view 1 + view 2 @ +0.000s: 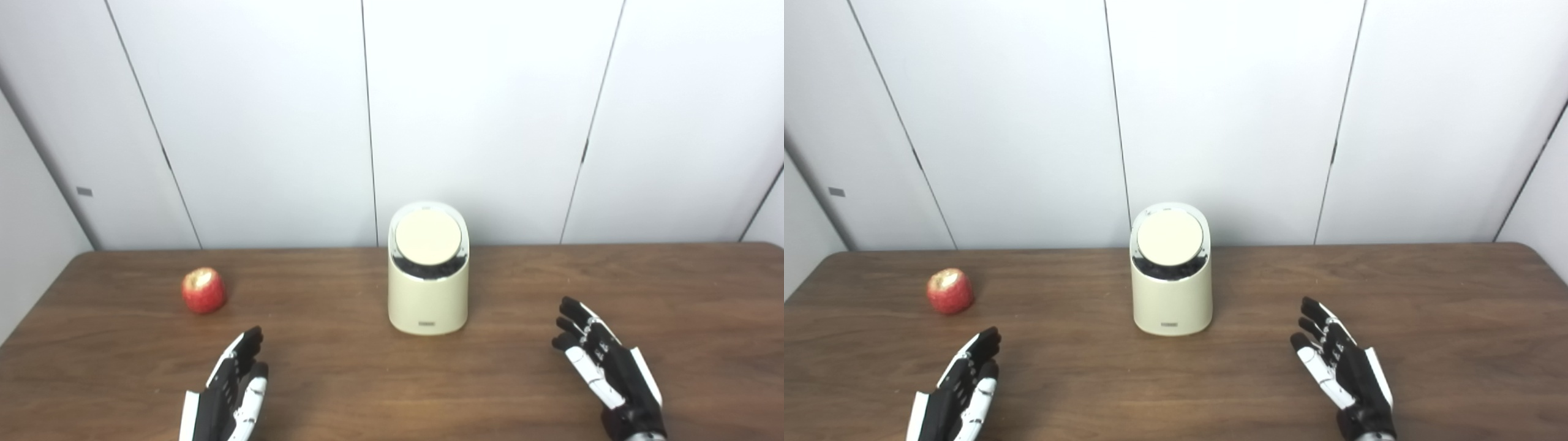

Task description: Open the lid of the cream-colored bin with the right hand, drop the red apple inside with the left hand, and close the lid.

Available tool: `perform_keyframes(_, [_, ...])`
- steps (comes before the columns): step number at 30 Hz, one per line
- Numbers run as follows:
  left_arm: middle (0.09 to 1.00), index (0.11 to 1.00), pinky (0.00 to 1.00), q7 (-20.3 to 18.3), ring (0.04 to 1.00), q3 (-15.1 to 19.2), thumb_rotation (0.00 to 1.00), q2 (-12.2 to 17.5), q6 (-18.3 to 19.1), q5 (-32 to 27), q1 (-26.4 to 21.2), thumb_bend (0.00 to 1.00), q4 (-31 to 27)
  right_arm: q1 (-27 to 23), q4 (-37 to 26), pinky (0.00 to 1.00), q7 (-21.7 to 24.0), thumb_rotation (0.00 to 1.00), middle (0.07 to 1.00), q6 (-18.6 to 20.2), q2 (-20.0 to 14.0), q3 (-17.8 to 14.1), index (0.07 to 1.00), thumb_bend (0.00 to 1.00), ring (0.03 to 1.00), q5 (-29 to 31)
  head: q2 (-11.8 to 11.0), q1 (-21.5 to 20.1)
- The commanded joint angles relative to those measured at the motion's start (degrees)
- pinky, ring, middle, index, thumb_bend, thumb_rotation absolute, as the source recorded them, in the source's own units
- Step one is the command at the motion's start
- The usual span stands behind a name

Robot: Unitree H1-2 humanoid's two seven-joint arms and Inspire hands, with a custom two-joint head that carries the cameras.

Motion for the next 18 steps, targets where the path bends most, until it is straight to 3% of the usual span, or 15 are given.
perform_keyframes(1, [0.868, 0.873, 0.85, 1.2, 0.87, -1.4, 0.62, -2.0, -1.6, 0.8, 2.0, 0.34, 6.0, -1.4, -0.2, 0.74, 0.0, 0.56, 0.903, 0.6, -0.7, 0.3, 0.878, 0.62, 0.87, -1.3, -0.2, -0.1])
perform_keyframes(8, [0.864, 0.872, 0.84, 1.0, 0.866, -1.6, 0.6, -2.5, -1.9, 0.6, 2.0, 0.31, 6.0, -6.4, -2.2, 0.78, -0.8, 0.61, 0.88, 3.4, -1.2, 0.6, 0.88, 0.73, 0.868, -4.5, -0.3, 0.0])
perform_keyframes(13, [0.868, 0.872, 0.84, 0.6, 0.871, -1.6, 0.59, -2.4, -2.2, -0.1, 2.1, 0.32, 6.1, -10.1, -1.6, 0.74, -1.2, 0.64, 0.878, 3.6, -1.4, 0.9, 0.876, 0.76, 0.871, -6.5, -0.3, -0.3])
perform_keyframes(18, [0.869, 0.87, 0.85, 0.7, 0.871, -1.5, 0.59, -2.4, -1.9, 0.0, 2.2, 0.33, 5.9, -14.2, -0.5, 0.78, -1.1, 0.61, 0.885, 3.1, -2.1, 1.4, 0.877, 0.76, 0.884, -8.5, -0.1, -0.4])
